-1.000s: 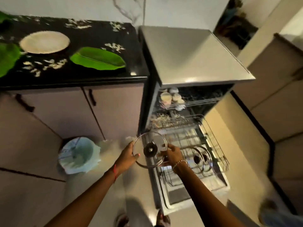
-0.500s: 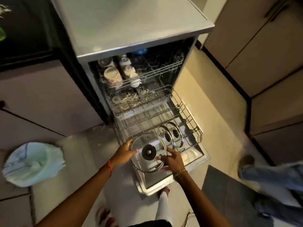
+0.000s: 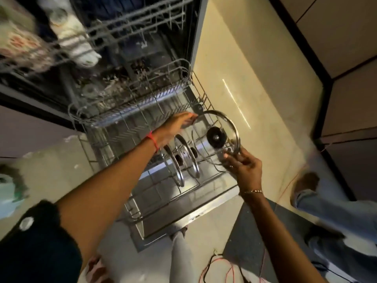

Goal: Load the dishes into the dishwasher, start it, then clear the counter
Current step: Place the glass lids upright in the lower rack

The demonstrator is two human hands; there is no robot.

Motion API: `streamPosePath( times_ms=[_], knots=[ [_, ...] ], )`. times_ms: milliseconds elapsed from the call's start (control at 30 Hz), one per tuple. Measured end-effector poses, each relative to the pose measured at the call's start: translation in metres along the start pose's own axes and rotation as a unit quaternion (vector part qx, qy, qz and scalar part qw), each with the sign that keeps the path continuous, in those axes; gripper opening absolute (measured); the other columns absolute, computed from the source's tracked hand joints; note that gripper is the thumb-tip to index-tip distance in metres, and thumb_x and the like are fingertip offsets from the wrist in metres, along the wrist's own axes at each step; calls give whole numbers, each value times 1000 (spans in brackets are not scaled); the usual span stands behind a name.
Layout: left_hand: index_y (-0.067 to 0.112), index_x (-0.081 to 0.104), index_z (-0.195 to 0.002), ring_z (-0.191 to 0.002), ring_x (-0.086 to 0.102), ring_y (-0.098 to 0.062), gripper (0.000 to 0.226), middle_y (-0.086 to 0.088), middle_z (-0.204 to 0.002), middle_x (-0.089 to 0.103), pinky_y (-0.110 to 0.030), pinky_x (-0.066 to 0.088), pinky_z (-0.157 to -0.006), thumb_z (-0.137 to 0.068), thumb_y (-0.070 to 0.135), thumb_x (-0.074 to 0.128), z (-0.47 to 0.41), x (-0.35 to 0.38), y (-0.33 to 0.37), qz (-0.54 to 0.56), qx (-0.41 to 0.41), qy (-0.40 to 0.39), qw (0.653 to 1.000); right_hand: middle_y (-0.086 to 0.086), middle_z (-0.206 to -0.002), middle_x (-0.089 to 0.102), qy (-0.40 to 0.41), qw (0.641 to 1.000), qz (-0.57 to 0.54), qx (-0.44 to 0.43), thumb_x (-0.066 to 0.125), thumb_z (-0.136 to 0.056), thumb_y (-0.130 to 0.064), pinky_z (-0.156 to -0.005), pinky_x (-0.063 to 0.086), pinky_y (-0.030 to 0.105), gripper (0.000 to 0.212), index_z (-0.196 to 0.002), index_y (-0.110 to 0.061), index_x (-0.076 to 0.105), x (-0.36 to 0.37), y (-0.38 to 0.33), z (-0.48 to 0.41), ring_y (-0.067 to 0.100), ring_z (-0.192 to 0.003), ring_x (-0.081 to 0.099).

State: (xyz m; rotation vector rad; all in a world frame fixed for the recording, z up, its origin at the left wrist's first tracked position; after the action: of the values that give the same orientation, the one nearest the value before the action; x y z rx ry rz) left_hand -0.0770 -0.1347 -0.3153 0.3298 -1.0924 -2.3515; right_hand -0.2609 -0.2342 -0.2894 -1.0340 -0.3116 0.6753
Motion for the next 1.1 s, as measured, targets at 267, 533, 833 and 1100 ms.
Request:
streamPosePath(
  times_ms=[267,533,833,1100],
  knots=[
    [23,34,-141,-132,38,-24,53,-5,-151,27,-49,13,-115,-96,50,24,-86,33,-35,-144,-42,-103,983,-3,-104,63,45,980,161,-110,66,-79,4,-83,50,12,41,-117,-9,55,-12,56,-57,-16,-82,59],
    [20,33,-142,-139,24,-22,54,-6,-154,18,-23,19,-101,-96,47,30,-110,39,-59,-198,-70,-131,969,3,-101,66,13,960,253,-120,66,-81,0,-85,48,8,40,-120,-1,58,0,84,-82,6,-89,62],
    [29,43,-134,-137,29,-25,44,-6,-153,21,-42,9,-113,-97,48,28,-121,29,-74,-230,-85,-120,962,8,-102,69,-28,951,291,-102,66,-80,-1,-86,48,17,42,-121,-6,58,10,96,-97,8,-89,60],
    [30,41,-135,-137,29,-24,54,-8,-151,26,-45,12,-114,-91,60,32,-123,23,-85,-249,-127,-118,953,9,-102,69,-63,933,332,-123,66,-81,-2,-88,49,24,40,-120,-5,58,21,102,-105,10,-87,60]
  ],
)
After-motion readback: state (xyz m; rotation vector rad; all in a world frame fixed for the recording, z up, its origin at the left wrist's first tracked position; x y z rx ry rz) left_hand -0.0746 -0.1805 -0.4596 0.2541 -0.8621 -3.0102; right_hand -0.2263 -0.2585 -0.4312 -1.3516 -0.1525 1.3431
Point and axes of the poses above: each hand's wrist, its own z-axis away from the middle knuckle, its own x-axis out of the palm, y = z × x, the point moved 6 cm from there along -z, towards the middle knuckle
